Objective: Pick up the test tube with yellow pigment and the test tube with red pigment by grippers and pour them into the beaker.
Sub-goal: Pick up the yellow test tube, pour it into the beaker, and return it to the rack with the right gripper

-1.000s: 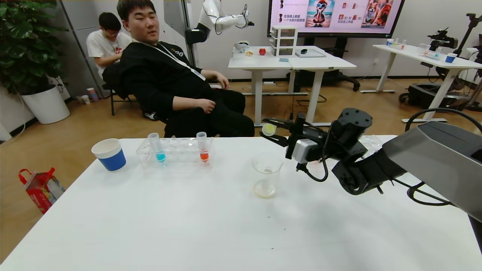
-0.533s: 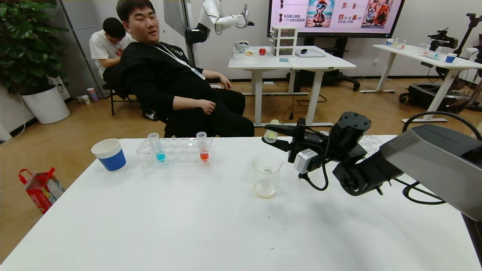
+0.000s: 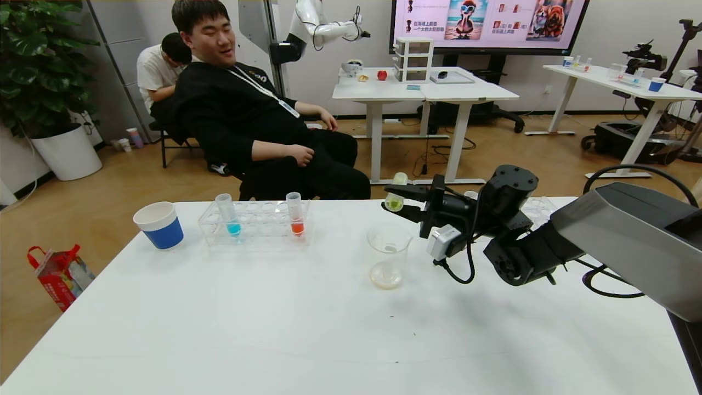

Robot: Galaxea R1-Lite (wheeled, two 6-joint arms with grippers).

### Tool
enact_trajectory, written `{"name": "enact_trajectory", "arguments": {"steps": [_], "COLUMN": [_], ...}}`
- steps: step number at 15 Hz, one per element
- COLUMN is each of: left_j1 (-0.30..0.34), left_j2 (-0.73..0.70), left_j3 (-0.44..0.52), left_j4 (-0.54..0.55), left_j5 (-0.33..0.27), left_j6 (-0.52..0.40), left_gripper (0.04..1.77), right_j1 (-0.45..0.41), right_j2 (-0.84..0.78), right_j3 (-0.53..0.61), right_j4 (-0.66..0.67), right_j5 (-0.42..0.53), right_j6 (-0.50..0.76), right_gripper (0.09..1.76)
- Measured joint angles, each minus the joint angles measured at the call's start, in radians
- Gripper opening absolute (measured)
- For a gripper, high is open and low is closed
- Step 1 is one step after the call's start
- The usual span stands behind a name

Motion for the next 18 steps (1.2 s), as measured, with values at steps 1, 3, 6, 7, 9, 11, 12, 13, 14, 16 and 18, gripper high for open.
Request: {"name": "enact_trajectory", "arguments": {"steps": [1, 3, 6, 7, 9, 11, 12, 13, 14, 16, 18], "left_j1": [0.000, 0.000, 0.000, 0.000, 0.000, 0.000, 0.000, 0.000, 0.000, 0.000, 0.000], "left_j2": [0.000, 0.000, 0.000, 0.000, 0.000, 0.000, 0.000, 0.000, 0.000, 0.000, 0.000], "left_j3": [0.000, 0.000, 0.000, 0.000, 0.000, 0.000, 0.000, 0.000, 0.000, 0.000, 0.000], "left_j4": [0.000, 0.000, 0.000, 0.000, 0.000, 0.000, 0.000, 0.000, 0.000, 0.000, 0.000], "left_j5": [0.000, 0.000, 0.000, 0.000, 0.000, 0.000, 0.000, 0.000, 0.000, 0.000, 0.000], "left_j6": [0.000, 0.000, 0.000, 0.000, 0.000, 0.000, 0.000, 0.000, 0.000, 0.000, 0.000], "left_gripper": [1.75, 1.75, 1.75, 1.75, 1.75, 1.75, 1.75, 1.75, 1.75, 1.75, 1.75], "right_j1": [-0.001, -0.002, -0.001, 0.001, 0.001, -0.001, -0.002, -0.002, -0.004, -0.009, -0.010], "right_j2": [0.002, 0.003, 0.005, 0.005, 0.005, 0.006, 0.006, 0.004, 0.001, -0.010, -0.020], "right_j3": [-0.001, -0.003, -0.007, -0.009, -0.009, -0.009, -0.009, -0.012, -0.015, -0.024, -0.039], "right_j4": [0.000, 0.000, 0.000, 0.000, 0.014, 0.038, 0.055, 0.073, 0.087, 0.129, 0.150], "right_j5": [0.006, 0.011, 0.011, 0.012, 0.031, 0.041, 0.043, 0.046, 0.046, 0.046, 0.046], "right_j6": [-0.017, -0.046, -0.077, -0.088, -0.111, -0.164, -0.201, -0.239, -0.274, -0.348, -0.391], "right_gripper": [0.50, 0.50, 0.50, 0.50, 0.50, 0.50, 0.50, 0.50, 0.50, 0.50, 0.50]}}
